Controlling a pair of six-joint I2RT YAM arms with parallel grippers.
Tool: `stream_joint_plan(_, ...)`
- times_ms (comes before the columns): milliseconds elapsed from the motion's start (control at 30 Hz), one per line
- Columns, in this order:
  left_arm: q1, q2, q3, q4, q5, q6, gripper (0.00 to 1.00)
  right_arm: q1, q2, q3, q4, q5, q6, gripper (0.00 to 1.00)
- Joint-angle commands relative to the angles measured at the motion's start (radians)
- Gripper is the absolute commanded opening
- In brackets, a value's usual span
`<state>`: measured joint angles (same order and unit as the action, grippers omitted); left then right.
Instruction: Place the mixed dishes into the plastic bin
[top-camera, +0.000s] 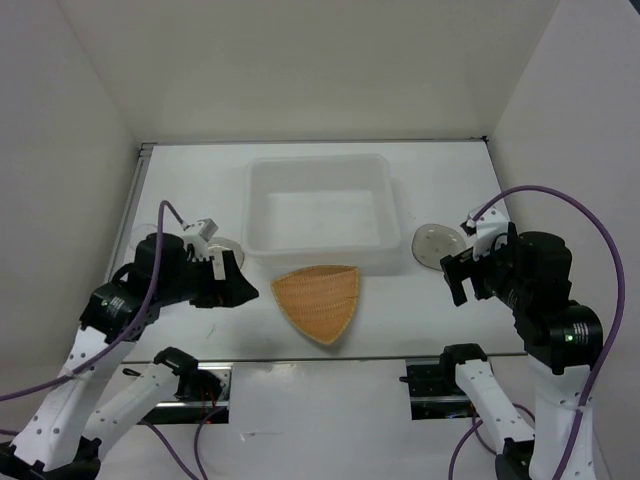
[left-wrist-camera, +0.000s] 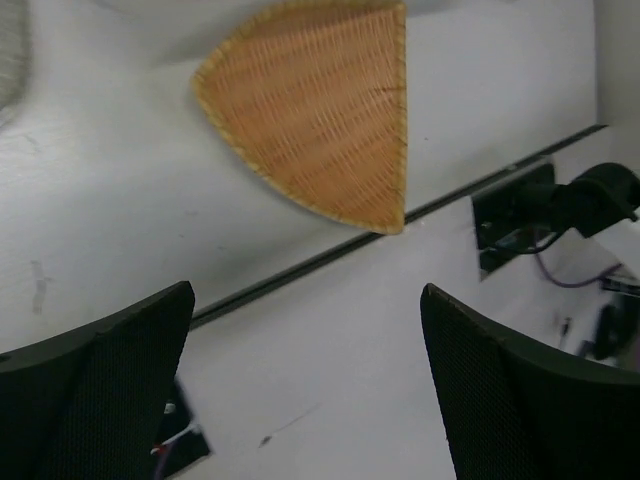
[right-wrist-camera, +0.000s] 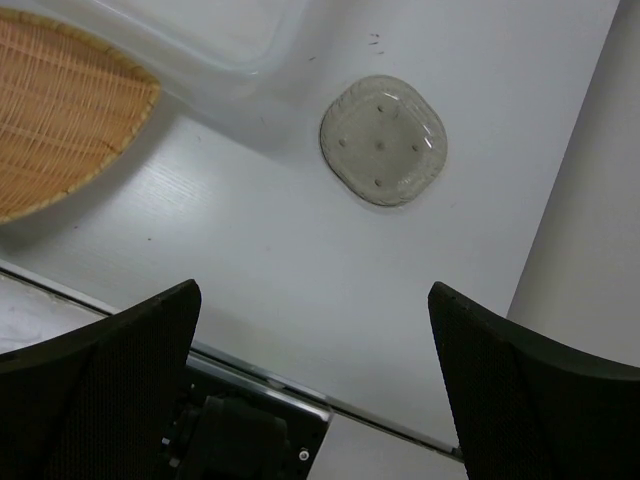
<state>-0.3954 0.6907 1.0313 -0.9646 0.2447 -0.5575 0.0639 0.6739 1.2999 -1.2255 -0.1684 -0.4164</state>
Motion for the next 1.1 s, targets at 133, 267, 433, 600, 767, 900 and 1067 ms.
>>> stream_joint_plan(133, -0.036, -0.206, -0.353, 0.438, 0.306, -0.428, 1.0, -0.018, -0.066, -0.017, -0.014, 0.027, 0.024, 0.99)
stream_joint_plan(267, -0.06, -0.305, -0.528, 0.468, 0.265, -0.574, 1.0, -0.027, -0.076, -0.027, -0.005, 0.027, 0.024, 0.99)
stream_joint_plan(433, -0.092, -0.427, -0.728, 0.588, 0.232, -0.75, 1.0, -0.038, -0.085, -0.027, -0.005, 0.018, 0.024, 0.99)
stream_joint_plan(600, -0.126, -0.534, -0.836, 0.633, 0.16, -0.832, 1.0, -0.047, -0.085, -0.027, -0.005, 0.009, 0.014, 0.99)
stream_joint_plan(767, -0.194, -0.36, -0.817, 0.68, 0.07, -0.808, 1.0, -0.047, -0.067, -0.027, -0.005, 0.0, 0.014, 0.99)
stream_joint_plan(900, -0.256, -0.128, -0.755, 0.737, 0.002, -0.795, 1.0, -0.047, -0.066, -0.027, -0.005, 0.0, 0.014, 0.99)
stream_joint_plan(1067, -0.333, -0.046, -0.777, 0.857, -0.067, -0.892, 1.0, -0.047, -0.066, -0.027, -0.005, 0.0, 0.014, 0.99)
